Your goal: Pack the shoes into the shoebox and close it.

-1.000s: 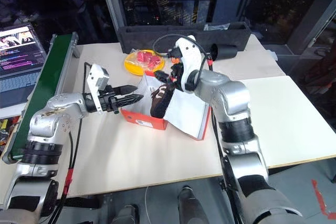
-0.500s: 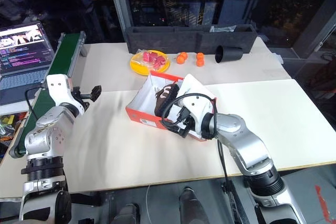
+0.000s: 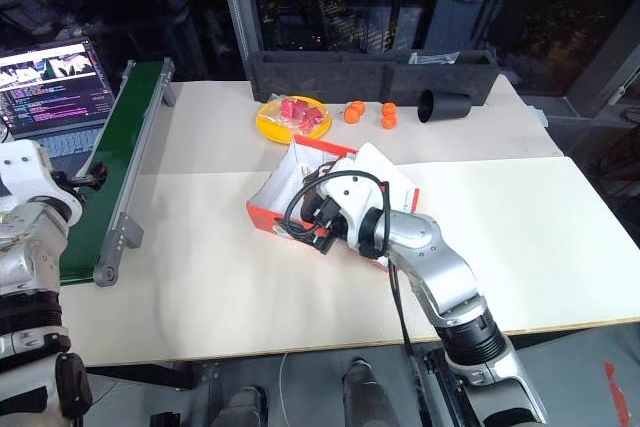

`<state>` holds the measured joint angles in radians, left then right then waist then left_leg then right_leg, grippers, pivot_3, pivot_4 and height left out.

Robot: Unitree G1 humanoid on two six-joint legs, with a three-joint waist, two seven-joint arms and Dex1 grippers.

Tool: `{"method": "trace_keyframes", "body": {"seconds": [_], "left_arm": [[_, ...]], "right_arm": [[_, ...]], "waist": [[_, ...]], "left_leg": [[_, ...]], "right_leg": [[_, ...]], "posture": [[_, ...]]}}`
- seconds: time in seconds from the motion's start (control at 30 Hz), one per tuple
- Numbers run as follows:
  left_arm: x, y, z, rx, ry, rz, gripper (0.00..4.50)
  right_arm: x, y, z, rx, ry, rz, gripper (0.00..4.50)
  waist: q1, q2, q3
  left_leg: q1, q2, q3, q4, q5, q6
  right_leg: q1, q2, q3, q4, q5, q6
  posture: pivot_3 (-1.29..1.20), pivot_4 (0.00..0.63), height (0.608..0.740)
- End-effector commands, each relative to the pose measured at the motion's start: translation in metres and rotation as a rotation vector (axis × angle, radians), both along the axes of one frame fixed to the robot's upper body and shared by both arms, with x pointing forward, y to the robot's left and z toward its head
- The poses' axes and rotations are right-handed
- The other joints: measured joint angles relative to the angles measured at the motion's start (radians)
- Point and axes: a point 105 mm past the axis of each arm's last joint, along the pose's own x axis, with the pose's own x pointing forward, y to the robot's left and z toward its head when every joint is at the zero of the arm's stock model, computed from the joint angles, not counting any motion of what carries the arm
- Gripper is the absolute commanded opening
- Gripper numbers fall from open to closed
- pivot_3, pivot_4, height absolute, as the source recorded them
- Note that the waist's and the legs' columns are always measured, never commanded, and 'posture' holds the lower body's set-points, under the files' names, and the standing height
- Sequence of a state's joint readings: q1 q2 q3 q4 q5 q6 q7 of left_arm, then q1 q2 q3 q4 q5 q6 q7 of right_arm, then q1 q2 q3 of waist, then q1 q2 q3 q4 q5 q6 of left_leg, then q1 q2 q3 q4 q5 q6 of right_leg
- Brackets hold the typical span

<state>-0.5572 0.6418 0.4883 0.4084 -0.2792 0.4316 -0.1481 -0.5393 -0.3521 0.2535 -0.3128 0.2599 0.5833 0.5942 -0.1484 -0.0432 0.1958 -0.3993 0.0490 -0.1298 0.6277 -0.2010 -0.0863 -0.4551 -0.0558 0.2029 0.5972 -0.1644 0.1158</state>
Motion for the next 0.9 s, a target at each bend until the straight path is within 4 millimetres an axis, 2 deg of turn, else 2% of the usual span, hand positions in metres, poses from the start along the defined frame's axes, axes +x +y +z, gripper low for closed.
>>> {"method": "trace_keyframes", "body": {"seconds": [0.03,0.6,0.9], "left_arm": [[-0.001,0.003,0.017,0.013,-0.059,0.006,4.49],[0.01,-0.01,0.017,0.008,-0.051,-0.043,4.49],[0.011,-0.01,0.019,0.023,-0.046,-0.046,4.49]], "right_arm": [[0.001,-0.001,0.01,0.02,-0.032,-0.021,4.5],[0.004,-0.006,0.003,0.03,-0.001,-0.097,4.5],[0.008,-0.008,-0.001,0.02,0.006,-0.13,4.5]], "waist": [[0.0,0.0,0.0],[-0.004,-0.001,-0.001],[-0.003,-0.001,-0.001]], "left_leg": [[0.0,0.0,0.0,0.0,0.0,0.0],[0.0,0.0,0.0,0.0,0.0,0.0],[0.0,0.0,0.0,0.0,0.0,0.0]], "right_leg": [[0.0,0.0,0.0,0.0,0.0,0.0],[0.0,0.0,0.0,0.0,0.0,0.0],[0.0,0.0,0.0,0.0,0.0,0.0]], "posture": [[0.0,0.15,0.727],[0.0,0.15,0.727],[0.0,0.15,0.727]]}}
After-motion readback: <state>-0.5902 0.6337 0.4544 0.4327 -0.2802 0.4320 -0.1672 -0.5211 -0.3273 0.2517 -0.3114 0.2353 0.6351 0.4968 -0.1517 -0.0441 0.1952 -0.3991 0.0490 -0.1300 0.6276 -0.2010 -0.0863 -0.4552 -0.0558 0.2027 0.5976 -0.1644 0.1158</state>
